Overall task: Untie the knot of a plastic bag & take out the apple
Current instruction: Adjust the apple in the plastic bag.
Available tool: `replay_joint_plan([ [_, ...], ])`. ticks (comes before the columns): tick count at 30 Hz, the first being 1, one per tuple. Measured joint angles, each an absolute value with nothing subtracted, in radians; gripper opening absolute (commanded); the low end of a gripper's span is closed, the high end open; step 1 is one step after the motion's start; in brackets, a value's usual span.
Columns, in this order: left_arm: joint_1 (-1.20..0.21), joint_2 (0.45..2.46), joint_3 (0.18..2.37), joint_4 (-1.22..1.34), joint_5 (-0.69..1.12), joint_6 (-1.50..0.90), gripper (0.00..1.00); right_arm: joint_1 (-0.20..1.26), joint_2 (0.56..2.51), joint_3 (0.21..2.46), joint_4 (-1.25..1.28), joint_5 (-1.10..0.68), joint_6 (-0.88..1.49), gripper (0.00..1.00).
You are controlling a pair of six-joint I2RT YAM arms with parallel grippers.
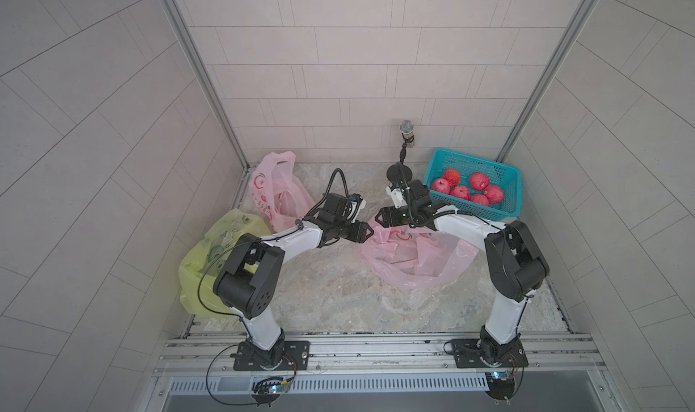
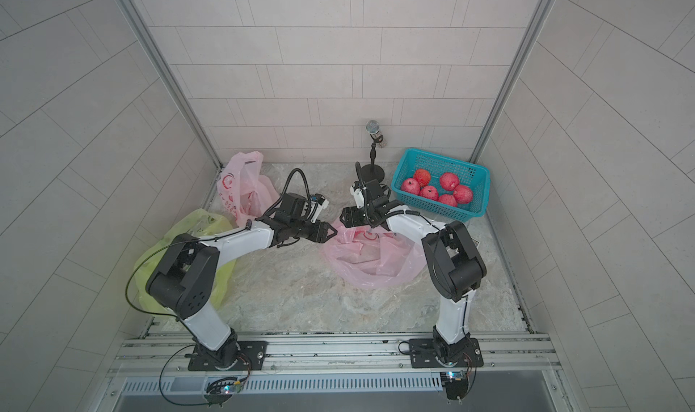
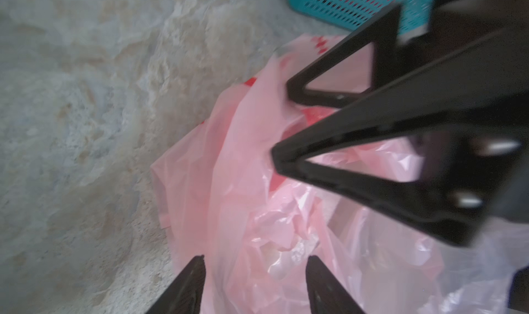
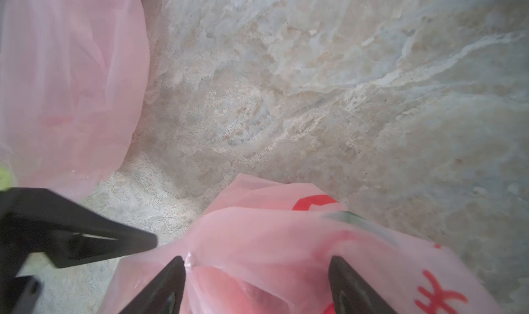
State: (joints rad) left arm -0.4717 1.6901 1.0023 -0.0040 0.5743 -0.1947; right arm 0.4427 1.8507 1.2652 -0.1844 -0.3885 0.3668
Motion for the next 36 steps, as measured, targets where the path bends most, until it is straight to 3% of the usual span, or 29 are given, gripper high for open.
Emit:
replay_joint_plan([
  [15,-0.48,1.776,1.019,0.08,0.473,-0.206,0.7,0.456,1.911,1.301,-0.255,-0.397,0.356,0.8],
  [25,-0.49,1.891,1.089,0.207,0.52,-0.267,0.65,0.434,1.884,1.281,-0.289,-0.301,0.367,0.93],
  [28,-0.495,1.925,1.09,0.265,0.572,-0.291,0.57,0.428,1.866,1.267,-0.31,-0.266,0.367,0.93],
  [32,-0.501,1.953,1.089,0.324,0.632,-0.331,0.34,0.421,1.831,1.249,-0.325,-0.234,0.37,0.92],
  [36,-0.479,2.017,1.086,0.353,0.585,-0.367,0.23,0.427,1.742,1.243,-0.356,-0.297,0.366,0.93],
])
